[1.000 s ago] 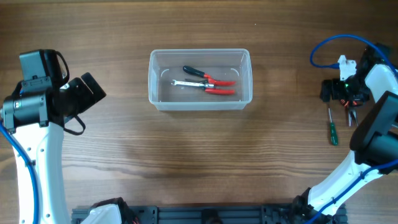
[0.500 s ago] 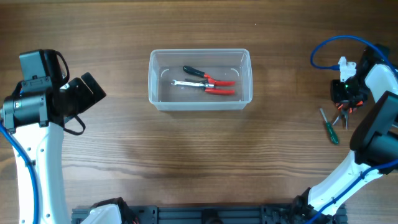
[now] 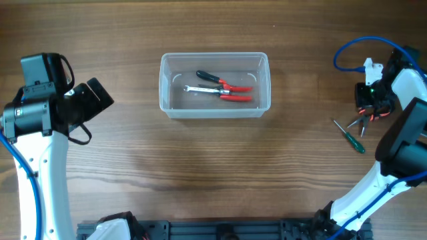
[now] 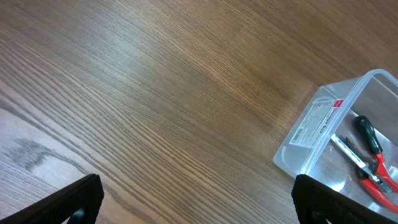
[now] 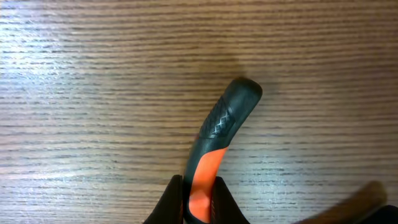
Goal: Pack container
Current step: 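Carry the pliers into the container and lower them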
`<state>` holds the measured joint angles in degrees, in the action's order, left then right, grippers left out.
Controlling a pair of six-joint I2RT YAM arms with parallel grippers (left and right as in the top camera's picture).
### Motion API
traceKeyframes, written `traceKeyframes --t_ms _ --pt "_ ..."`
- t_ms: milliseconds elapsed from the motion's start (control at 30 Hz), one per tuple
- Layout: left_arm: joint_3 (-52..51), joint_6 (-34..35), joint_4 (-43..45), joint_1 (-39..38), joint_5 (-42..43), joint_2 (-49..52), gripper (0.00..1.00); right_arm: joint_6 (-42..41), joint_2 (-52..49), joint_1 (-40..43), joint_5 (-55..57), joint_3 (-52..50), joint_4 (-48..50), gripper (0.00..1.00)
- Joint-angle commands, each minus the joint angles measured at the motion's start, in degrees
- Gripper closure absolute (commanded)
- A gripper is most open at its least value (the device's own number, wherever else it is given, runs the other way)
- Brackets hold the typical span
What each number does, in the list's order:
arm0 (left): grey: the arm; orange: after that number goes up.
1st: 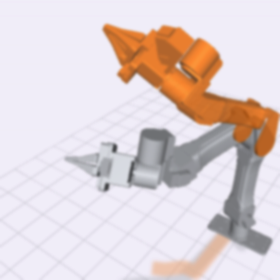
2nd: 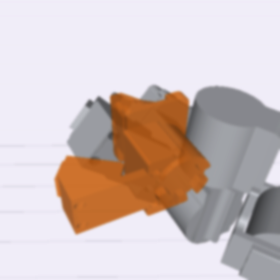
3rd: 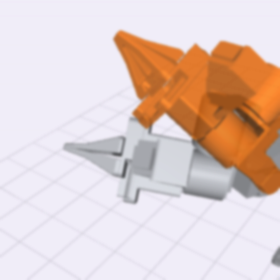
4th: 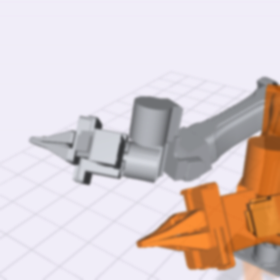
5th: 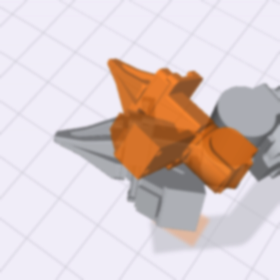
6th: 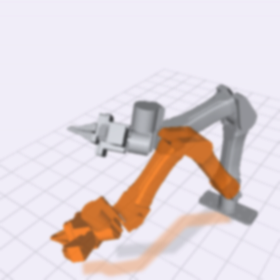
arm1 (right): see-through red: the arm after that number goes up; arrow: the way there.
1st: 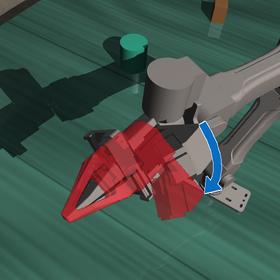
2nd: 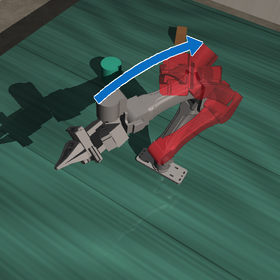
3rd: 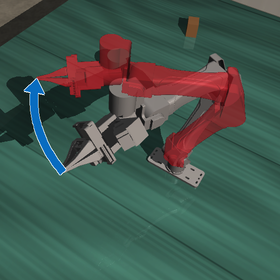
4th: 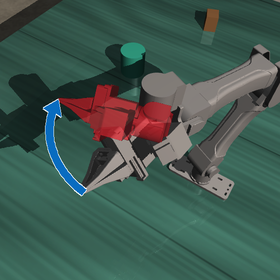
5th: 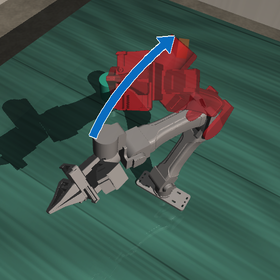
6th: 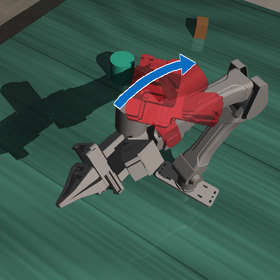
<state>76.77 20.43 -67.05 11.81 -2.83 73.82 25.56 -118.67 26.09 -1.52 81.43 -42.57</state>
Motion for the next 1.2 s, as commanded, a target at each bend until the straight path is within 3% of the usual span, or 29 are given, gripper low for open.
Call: traceKeyframes --t_ms 0,200,300,467,600,800,1167 --pt "0.1 -0.7 0.0 0.3 0.9 0.0 0.0 -0.3 0.2 -0.6 -2.4 5.4 -1.3 0.96" --pt "0.1 -0.7 -0.7 0.3 0.9 0.0 0.0 2.6 10.3 -8.8 -2.6 19.1 -8.9 0.96" --pt "0.1 -0.7 -2.0 0.3 0.9 0.0 0.0 11.0 15.1 -20.4 -2.7 25.8 -14.5 0.96" --pt "0.1 -0.7 -3.1 0.3 0.9 0.0 0.0 26.2 15.9 -42.4 -5.0 26.9 -16.9 0.96" --pt "0.1 -0.7 -3.0 0.3 0.9 0.0 0.0 33.0 12.5 -52.2 -8.9 26.9 -16.5 0.96" --pt "0.1 -0.7 -3.1 0.3 0.9 0.0 0.0 38.9 2.6 -54.2 -24.0 26.8 -20.4 0.96" --pt "0.1 -0.6 -2.6 0.3 0.9 0.0 0.0 39.0 -6.4 -54.1 -23.7 26.7 -20.5 0.96"
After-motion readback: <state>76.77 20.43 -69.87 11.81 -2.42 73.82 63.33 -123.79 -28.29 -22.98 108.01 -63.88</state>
